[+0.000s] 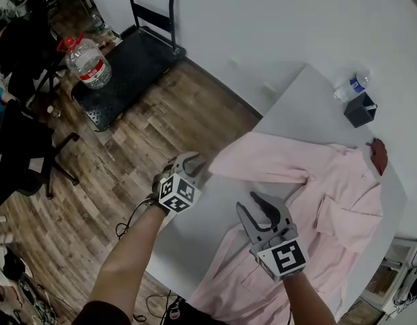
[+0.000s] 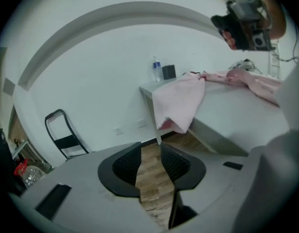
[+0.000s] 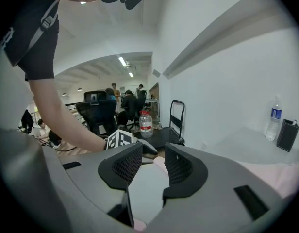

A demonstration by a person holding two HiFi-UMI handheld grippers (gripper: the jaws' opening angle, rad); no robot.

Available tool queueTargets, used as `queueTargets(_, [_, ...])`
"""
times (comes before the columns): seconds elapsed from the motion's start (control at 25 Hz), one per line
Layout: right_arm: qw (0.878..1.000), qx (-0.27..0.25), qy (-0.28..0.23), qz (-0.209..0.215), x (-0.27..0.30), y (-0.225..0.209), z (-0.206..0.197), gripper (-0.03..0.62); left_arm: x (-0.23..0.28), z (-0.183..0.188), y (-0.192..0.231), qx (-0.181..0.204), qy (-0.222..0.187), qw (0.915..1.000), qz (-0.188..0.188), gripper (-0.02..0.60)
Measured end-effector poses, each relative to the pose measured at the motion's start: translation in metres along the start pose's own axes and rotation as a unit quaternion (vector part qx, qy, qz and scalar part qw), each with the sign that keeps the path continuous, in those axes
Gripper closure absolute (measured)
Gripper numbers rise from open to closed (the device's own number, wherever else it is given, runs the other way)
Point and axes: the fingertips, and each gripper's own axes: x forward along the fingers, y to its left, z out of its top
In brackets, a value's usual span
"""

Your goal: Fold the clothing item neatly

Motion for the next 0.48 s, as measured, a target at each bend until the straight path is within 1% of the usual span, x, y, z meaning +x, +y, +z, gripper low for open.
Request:
queueTargets(0.08, [1.000, -0.005, 0.008, -0.002, -0.001, -0.001, -0.002, 0.447, 0.008, -0.001, -0.003, 0.031, 0.002, 0.9994, -0.013, 0.467])
queueTargets(0.16, [1.000, -0.004, -0.004, -0.002, -0.001, 0.000, 0.001, 0.448, 0.015, 0.001, -0.004, 0.061, 0.000, 0.9978, -0.025, 0.460])
queueTargets(0.2, [1.000, 0.000, -0.009, -0.002, 0.000, 0.001, 0.003, 0.448, 0.019, 0.002, -0.006, 0.071, -0.001, 0.9968, -0.035, 0.460])
queueTargets(0.24, [1.000, 0.003, -0.012, -0.002, -0.001, 0.002, 0.004, 0.448, 0.022, 0.003, -0.008, 0.073, -0.002, 0.9961, -0.049, 0.460])
queueTargets(0.28, [1.000, 0.006, -0.013, -0.003, -0.001, 0.003, 0.004, 0.448, 0.024, 0.004, -0.010, 0.062, -0.003, 0.9959, -0.066, 0.460])
queueTargets(0.36, [1.000, 0.009, -0.013, -0.004, -0.002, 0.003, 0.004, 0.449, 0.030, 0.005, -0.013, 0.002, -0.007, 0.9947, -0.102, 0.460])
queueTargets(0.4, [1.000, 0.009, -0.012, -0.004, -0.003, 0.003, 0.004, 0.450, 0.032, 0.005, -0.013, -0.022, -0.006, 0.9934, -0.112, 0.457])
queueTargets(0.44, [1.000, 0.008, -0.012, -0.004, -0.003, 0.003, 0.004, 0.450, 0.035, 0.003, -0.013, -0.026, -0.001, 0.9933, -0.112, 0.457])
queueTargets(0.48, [1.000, 0.007, -0.012, -0.004, -0.002, 0.003, 0.005, 0.451, 0.037, 0.000, -0.012, -0.016, 0.005, 0.9941, -0.107, 0.457])
